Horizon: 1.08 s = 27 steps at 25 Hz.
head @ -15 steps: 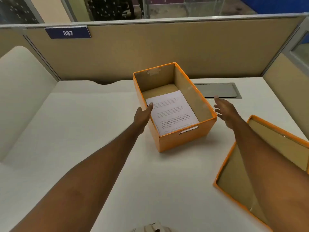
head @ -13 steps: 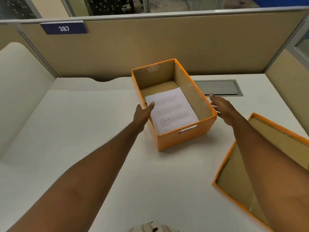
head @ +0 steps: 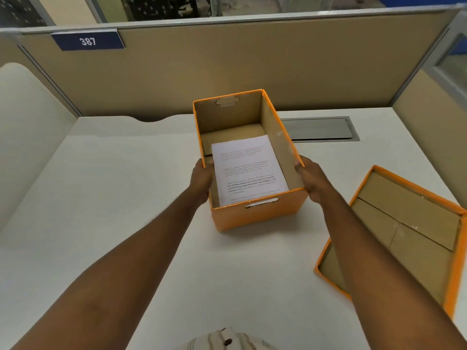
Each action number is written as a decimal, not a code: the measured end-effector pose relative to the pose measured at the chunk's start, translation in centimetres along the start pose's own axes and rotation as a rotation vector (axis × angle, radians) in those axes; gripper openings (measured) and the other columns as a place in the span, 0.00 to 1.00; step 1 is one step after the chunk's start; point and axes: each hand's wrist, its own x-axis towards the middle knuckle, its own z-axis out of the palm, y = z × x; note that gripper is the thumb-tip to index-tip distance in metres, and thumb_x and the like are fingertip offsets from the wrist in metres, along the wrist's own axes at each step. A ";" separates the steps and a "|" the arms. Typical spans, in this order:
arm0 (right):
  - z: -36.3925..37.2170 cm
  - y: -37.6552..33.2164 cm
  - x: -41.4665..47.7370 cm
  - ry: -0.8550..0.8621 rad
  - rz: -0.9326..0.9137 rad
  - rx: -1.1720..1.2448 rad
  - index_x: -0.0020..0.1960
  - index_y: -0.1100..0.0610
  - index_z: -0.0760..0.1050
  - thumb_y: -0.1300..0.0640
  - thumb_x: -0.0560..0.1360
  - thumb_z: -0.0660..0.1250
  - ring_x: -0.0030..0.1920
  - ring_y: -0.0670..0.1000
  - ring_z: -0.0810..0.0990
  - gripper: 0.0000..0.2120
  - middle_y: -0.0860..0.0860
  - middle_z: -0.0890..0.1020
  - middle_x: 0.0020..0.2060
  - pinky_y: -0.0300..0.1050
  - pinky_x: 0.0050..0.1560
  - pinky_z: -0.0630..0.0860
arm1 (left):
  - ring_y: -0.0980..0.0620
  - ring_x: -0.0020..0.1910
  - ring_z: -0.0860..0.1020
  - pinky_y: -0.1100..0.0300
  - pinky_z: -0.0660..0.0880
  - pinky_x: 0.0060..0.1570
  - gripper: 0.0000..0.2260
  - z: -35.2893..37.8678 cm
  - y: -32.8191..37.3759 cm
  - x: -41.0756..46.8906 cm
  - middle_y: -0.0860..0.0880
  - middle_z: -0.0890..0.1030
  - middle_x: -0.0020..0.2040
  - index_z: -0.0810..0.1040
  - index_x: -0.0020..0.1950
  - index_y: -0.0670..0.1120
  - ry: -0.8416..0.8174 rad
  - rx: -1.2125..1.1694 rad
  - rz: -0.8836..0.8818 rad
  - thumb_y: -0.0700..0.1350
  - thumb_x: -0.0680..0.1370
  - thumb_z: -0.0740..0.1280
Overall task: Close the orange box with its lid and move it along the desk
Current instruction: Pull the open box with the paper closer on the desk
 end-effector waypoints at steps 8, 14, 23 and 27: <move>6.8 3.0 -13.4 0.124 -0.017 0.118 0.68 0.49 0.70 0.55 0.81 0.53 0.55 0.52 0.77 0.17 0.49 0.79 0.55 0.50 0.55 0.75 | 0.45 0.50 0.82 0.46 0.80 0.53 0.16 -7.6 -1.1 -8.1 0.47 0.84 0.51 0.79 0.53 0.49 0.011 0.037 0.093 0.59 0.78 0.60; 9.3 3.8 -18.8 0.111 -0.004 0.082 0.68 0.48 0.70 0.54 0.81 0.53 0.56 0.49 0.74 0.17 0.45 0.77 0.54 0.45 0.53 0.70 | 0.46 0.54 0.80 0.45 0.77 0.56 0.16 -11.2 -5.6 -11.5 0.48 0.82 0.55 0.77 0.61 0.50 0.059 0.142 0.100 0.56 0.81 0.56; 11.6 5.5 -22.2 0.178 0.068 0.056 0.72 0.49 0.66 0.53 0.82 0.52 0.57 0.46 0.70 0.19 0.48 0.75 0.62 0.46 0.54 0.68 | 0.62 0.39 0.73 0.66 0.68 0.36 0.09 -13.2 -7.9 -13.5 0.61 0.75 0.42 0.73 0.60 0.53 0.071 0.114 0.119 0.47 0.82 0.56; 12.4 6.1 -22.9 0.210 0.104 0.047 0.72 0.48 0.65 0.53 0.82 0.52 0.58 0.47 0.70 0.19 0.45 0.73 0.57 0.46 0.55 0.67 | 0.62 0.37 0.72 0.68 0.68 0.35 0.16 -13.8 -8.9 -13.0 0.59 0.77 0.48 0.72 0.70 0.48 0.074 0.143 0.149 0.47 0.82 0.57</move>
